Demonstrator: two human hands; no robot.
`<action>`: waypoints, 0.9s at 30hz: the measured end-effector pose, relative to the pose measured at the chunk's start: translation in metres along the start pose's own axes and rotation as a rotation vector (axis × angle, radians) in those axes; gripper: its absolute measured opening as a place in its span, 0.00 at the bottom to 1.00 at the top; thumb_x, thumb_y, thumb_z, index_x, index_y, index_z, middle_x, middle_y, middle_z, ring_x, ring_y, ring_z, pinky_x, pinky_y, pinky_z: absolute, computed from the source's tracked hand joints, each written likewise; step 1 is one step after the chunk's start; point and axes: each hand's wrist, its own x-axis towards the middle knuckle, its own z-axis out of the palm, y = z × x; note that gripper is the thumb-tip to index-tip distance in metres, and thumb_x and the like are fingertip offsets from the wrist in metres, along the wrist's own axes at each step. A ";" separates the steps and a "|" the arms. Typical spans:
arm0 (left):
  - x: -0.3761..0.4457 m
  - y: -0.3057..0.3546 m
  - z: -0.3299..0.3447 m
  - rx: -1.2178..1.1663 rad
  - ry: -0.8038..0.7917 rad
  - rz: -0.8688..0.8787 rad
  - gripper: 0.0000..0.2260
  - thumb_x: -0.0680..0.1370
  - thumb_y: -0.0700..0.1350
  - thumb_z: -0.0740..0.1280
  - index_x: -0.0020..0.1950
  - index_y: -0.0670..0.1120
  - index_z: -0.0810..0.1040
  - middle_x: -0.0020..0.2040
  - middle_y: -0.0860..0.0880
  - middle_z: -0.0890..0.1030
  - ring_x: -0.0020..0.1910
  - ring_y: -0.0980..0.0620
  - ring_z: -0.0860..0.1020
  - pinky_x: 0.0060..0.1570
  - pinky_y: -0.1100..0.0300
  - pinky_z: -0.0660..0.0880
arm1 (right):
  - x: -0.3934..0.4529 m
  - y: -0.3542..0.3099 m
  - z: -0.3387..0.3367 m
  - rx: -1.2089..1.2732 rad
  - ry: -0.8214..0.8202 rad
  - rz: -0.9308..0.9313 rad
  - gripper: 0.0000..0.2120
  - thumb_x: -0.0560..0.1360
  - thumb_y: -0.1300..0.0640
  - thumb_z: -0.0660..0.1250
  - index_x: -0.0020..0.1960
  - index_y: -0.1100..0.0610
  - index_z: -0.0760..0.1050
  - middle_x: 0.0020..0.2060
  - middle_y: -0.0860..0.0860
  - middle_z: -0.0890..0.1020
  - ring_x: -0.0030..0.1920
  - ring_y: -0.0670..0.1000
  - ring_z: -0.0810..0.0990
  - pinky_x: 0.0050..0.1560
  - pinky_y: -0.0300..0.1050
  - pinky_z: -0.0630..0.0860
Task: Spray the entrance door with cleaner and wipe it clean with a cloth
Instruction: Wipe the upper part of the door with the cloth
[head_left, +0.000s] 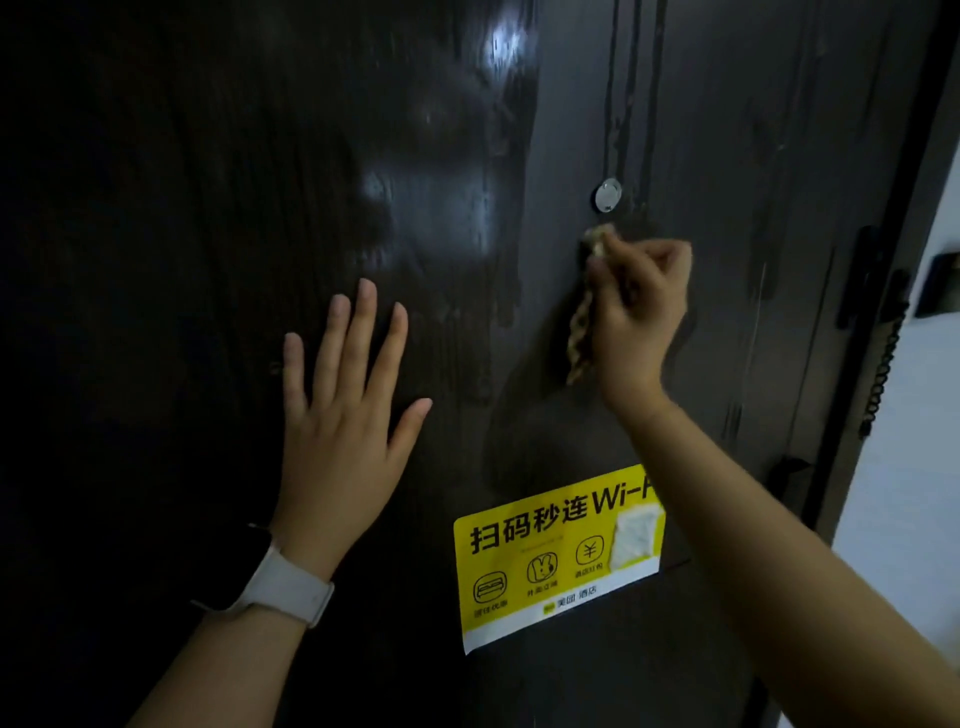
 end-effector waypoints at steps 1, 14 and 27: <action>0.000 0.000 0.000 -0.006 0.005 0.005 0.32 0.79 0.57 0.55 0.80 0.47 0.49 0.80 0.45 0.43 0.79 0.47 0.42 0.75 0.46 0.37 | -0.018 -0.010 0.001 0.045 -0.066 -0.063 0.06 0.75 0.68 0.68 0.51 0.66 0.82 0.44 0.55 0.70 0.44 0.36 0.73 0.47 0.29 0.70; 0.001 -0.002 -0.003 -0.053 0.028 0.035 0.30 0.82 0.52 0.58 0.80 0.47 0.49 0.80 0.46 0.43 0.79 0.47 0.42 0.75 0.47 0.36 | -0.011 -0.002 -0.012 -0.076 -0.173 -0.124 0.05 0.75 0.64 0.70 0.50 0.63 0.82 0.44 0.52 0.72 0.43 0.42 0.72 0.46 0.34 0.71; 0.000 -0.012 -0.012 -0.107 0.012 0.061 0.30 0.81 0.46 0.60 0.80 0.45 0.52 0.80 0.48 0.46 0.79 0.50 0.45 0.76 0.48 0.44 | -0.099 -0.009 -0.022 0.055 -0.766 -0.519 0.09 0.76 0.66 0.68 0.54 0.57 0.79 0.48 0.53 0.80 0.49 0.52 0.79 0.46 0.52 0.75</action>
